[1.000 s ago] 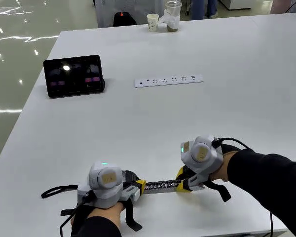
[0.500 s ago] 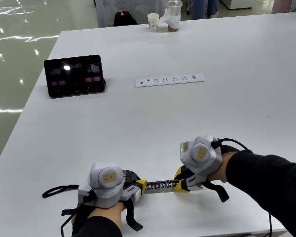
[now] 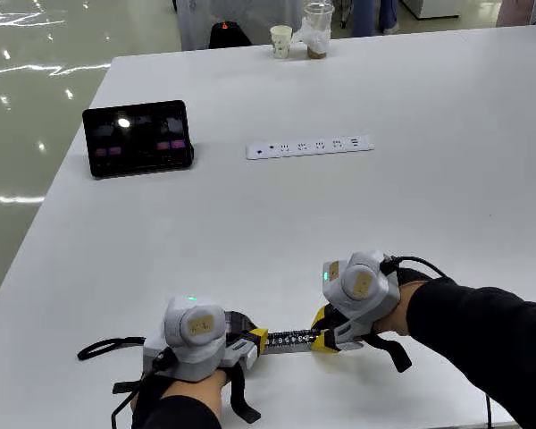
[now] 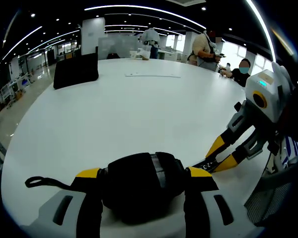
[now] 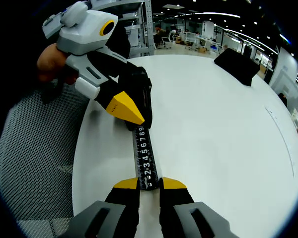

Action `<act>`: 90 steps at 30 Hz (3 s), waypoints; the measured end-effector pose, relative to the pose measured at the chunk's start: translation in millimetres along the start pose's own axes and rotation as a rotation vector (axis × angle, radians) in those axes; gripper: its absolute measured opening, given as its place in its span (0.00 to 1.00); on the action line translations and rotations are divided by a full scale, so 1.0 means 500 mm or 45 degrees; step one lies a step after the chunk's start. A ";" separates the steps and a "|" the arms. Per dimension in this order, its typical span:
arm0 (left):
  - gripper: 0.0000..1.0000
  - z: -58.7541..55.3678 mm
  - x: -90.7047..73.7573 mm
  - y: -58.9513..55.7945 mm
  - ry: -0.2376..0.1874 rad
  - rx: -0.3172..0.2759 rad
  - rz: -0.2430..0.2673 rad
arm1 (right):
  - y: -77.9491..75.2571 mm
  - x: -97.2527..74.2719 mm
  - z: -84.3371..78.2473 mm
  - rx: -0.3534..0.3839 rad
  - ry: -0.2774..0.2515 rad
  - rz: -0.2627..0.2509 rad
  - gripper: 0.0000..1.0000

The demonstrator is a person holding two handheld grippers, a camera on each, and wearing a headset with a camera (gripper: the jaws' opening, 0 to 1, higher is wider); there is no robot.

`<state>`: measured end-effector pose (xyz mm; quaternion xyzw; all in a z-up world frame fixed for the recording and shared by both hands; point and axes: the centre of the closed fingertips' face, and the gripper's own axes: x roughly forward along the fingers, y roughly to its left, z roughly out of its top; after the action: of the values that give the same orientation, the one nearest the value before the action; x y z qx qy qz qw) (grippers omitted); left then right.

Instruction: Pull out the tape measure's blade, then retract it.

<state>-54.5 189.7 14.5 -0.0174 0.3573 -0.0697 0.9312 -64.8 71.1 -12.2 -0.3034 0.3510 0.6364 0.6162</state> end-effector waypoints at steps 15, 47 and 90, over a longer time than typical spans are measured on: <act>0.61 -0.001 0.002 -0.001 0.013 0.005 -0.012 | 0.008 0.000 0.001 0.023 -0.006 0.023 0.12; 0.60 0.001 -0.001 0.003 0.005 -0.023 -0.027 | 0.005 0.021 0.025 0.007 -0.042 0.003 0.12; 0.60 0.001 -0.002 0.001 0.002 -0.032 -0.031 | 0.011 0.044 0.061 0.039 -0.095 -0.010 0.12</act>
<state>-55.1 190.5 15.6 -0.0333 0.3586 -0.0766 0.9298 -70.3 108.6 -12.3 -0.2714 0.3362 0.6393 0.6361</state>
